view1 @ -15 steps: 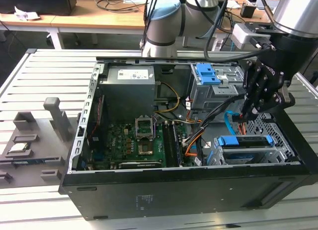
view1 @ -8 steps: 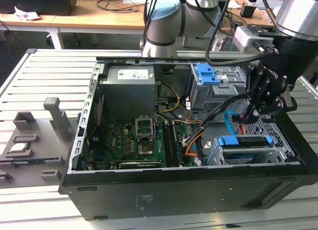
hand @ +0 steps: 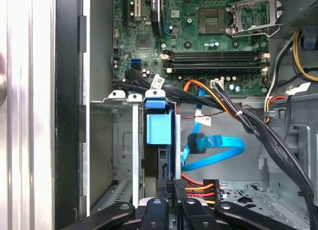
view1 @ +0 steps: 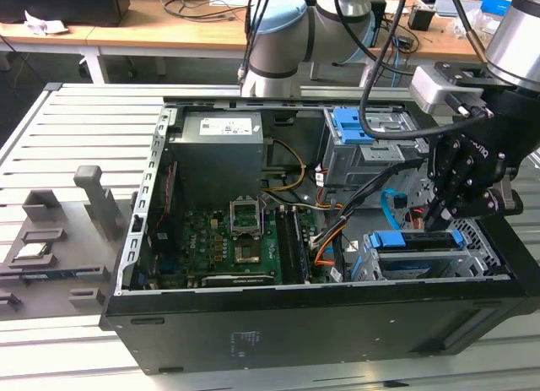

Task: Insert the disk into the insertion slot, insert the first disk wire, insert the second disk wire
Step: 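Insert the first disk wire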

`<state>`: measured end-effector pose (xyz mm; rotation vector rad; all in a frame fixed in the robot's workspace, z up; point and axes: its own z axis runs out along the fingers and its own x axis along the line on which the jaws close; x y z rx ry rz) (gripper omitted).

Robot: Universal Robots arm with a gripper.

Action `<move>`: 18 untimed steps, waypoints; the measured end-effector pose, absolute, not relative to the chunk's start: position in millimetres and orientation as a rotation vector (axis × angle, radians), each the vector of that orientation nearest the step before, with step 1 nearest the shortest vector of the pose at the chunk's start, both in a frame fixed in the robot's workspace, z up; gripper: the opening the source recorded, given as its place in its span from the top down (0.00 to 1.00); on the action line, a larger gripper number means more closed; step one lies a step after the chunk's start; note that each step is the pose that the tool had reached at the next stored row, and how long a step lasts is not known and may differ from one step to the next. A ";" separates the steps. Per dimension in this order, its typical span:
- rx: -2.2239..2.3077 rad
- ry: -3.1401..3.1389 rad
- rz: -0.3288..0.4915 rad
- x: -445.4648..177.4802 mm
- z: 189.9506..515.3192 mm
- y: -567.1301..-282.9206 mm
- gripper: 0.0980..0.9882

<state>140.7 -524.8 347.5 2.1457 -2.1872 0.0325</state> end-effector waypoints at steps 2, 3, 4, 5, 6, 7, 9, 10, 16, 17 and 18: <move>2.145 -2.187 0.033 141.7 346.2 -525.1 0.93; 2.145 -2.187 0.033 141.9 345.3 -525.1 0.93; 2.145 -2.187 0.033 142.3 344.5 -525.1 0.93; 2.145 -2.187 0.033 142.5 343.7 -525.1 0.93; 2.145 -2.187 0.033 142.6 343.3 -525.1 0.93; 2.145 -2.187 0.033 142.8 342.9 -525.1 0.93; 2.145 -2.187 0.033 143.1 341.9 -525.1 0.93; 2.145 -2.187 0.033 143.4 341.3 -525.2 0.93; 2.145 -2.187 0.033 144.3 337.3 -525.2 0.93; 2.145 -2.187 0.033 144.3 336.8 -525.2 0.93; 2.145 -2.187 0.034 144.3 336.5 -525.2 0.93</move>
